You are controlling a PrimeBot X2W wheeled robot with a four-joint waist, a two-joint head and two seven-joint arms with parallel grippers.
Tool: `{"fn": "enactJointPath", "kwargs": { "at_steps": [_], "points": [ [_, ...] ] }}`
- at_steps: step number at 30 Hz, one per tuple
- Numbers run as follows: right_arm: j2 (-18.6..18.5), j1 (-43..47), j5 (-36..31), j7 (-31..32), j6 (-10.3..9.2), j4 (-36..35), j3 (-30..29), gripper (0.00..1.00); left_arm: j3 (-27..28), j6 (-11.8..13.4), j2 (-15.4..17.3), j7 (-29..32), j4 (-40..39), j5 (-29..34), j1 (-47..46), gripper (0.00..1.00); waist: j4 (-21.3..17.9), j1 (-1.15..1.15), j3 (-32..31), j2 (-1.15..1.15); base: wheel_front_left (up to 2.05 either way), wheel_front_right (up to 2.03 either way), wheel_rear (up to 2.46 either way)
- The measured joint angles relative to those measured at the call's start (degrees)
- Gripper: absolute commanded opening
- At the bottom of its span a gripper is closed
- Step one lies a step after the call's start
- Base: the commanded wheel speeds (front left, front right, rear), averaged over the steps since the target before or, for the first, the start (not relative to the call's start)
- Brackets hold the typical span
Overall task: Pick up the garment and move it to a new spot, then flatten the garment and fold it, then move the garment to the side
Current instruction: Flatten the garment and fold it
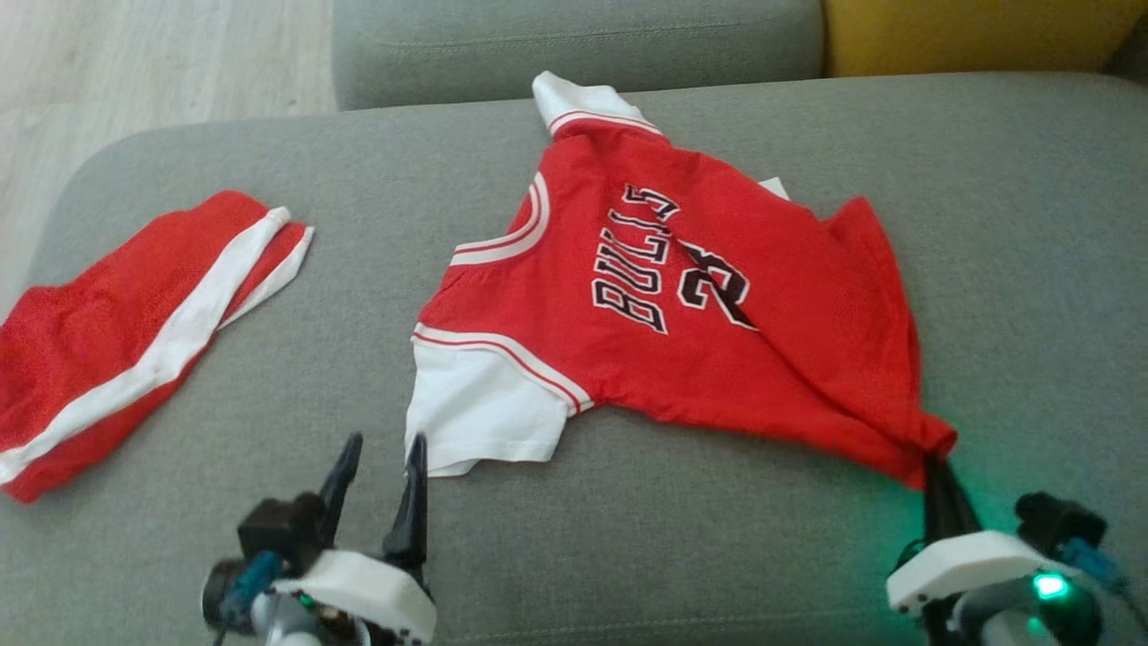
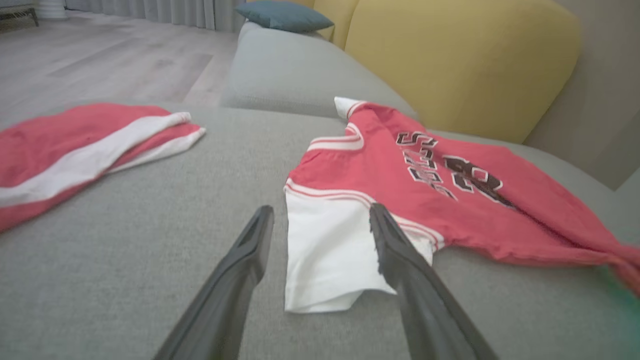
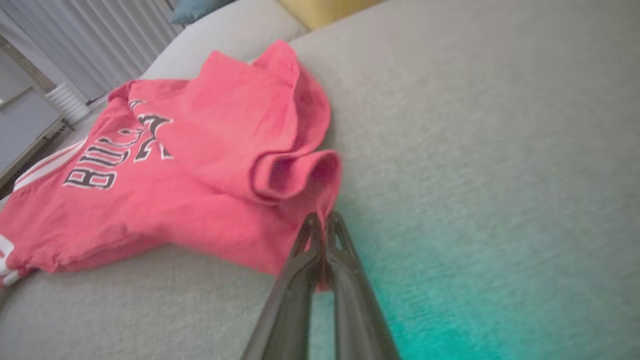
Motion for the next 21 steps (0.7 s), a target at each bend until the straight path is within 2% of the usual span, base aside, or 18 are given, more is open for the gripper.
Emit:
{"fn": "enactJointPath", "kwargs": {
  "at_steps": [7, 12, 19, 21],
  "points": [
    [0.0, -0.1, -5.6, 1.4, 0.00, -6.0, -5.8, 0.00, -0.4, 0.9, 0.0, 0.1, 11.4, 0.0, -1.8, 1.00, -1.1, 0.00, 0.1, 0.00, 0.00, 0.00, 0.00],
    [0.0, -0.1, -5.6, 3.4, 0.00, -8.8, -6.1, 0.00, -0.5, 0.7, -0.1, 0.2, 15.0, -0.1, -5.1, 1.00, -1.4, 0.00, 0.5, 0.00, 0.00, 0.00, 0.00],
    [0.0, 0.2, -5.5, 5.8, 0.00, -12.4, -4.8, 0.00, -2.4, -2.7, -0.3, 0.7, 19.1, -1.5, -8.4, 1.00, -2.3, 0.00, 1.4, 0.00, 0.00, 0.00, 0.00],
    [0.0, 0.3, -5.4, 6.4, 0.00, -13.4, -4.4, 0.00, -2.3, -1.7, -0.5, 1.5, 21.3, -1.5, -9.2, 1.00, -2.8, 0.00, 1.7, 0.00, 0.00, 0.00, 0.00]
  ]
}}
